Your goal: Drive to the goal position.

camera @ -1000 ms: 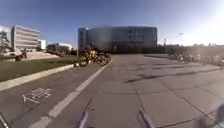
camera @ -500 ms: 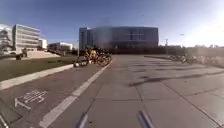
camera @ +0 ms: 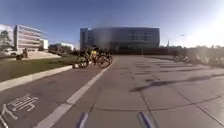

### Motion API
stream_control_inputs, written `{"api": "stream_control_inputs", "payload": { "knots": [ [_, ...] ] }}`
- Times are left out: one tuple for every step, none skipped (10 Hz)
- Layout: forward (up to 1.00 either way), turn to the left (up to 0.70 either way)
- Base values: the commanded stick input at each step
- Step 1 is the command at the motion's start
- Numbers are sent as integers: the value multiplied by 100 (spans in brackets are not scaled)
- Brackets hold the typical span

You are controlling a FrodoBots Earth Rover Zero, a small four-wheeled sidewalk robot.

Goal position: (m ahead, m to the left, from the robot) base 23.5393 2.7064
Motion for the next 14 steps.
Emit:
{"api": "stream_control_inputs", "payload": {
  "knots": [
    [70, 0],
    [70, 0],
    [70, 0],
    [70, 0],
    [70, 0],
    [70, 0],
    [70, 0],
    [70, 0],
    [70, 0],
    [70, 0],
    [70, 0],
    [70, 0],
    [70, 0],
    [70, 0]
  ]
}}
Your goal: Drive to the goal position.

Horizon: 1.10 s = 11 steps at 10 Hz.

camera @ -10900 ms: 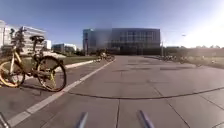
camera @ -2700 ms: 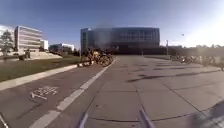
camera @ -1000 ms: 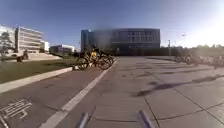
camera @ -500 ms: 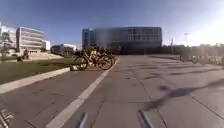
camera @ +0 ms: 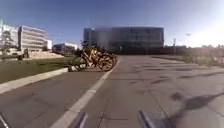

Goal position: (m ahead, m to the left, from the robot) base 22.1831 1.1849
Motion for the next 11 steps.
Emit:
{"api": "stream_control_inputs", "payload": {
  "knots": [
    [70, 0],
    [70, 0],
    [70, 0],
    [70, 0],
    [70, 0],
    [70, 0],
    [70, 0],
    [69, 0],
    [68, 0],
    [68, 0],
    [68, 0]
  ]
}}
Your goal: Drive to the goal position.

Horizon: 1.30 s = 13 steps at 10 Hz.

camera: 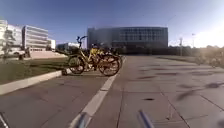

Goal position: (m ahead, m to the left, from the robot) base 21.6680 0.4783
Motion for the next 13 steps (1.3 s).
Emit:
{"api": "stream_control_inputs", "payload": {
  "knots": [
    [68, 0],
    [68, 0],
    [68, 0],
    [0, 0],
    [0, 0],
    [11, 0],
    [41, 0],
    [45, 0],
    [45, 0],
    [45, -16],
    [45, -27],
    [45, -27],
    [45, -27]
  ]
}}
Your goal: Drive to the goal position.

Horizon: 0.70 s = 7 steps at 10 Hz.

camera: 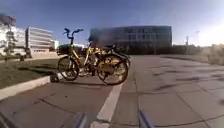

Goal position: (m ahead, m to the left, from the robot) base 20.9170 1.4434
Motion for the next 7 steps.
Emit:
{"api": "stream_control_inputs", "payload": {
  "knots": [
    [45, -27],
    [45, -27],
    [45, -27],
    [45, -27],
    [45, -27],
    [45, -27],
    [0, 0]
  ]
}}
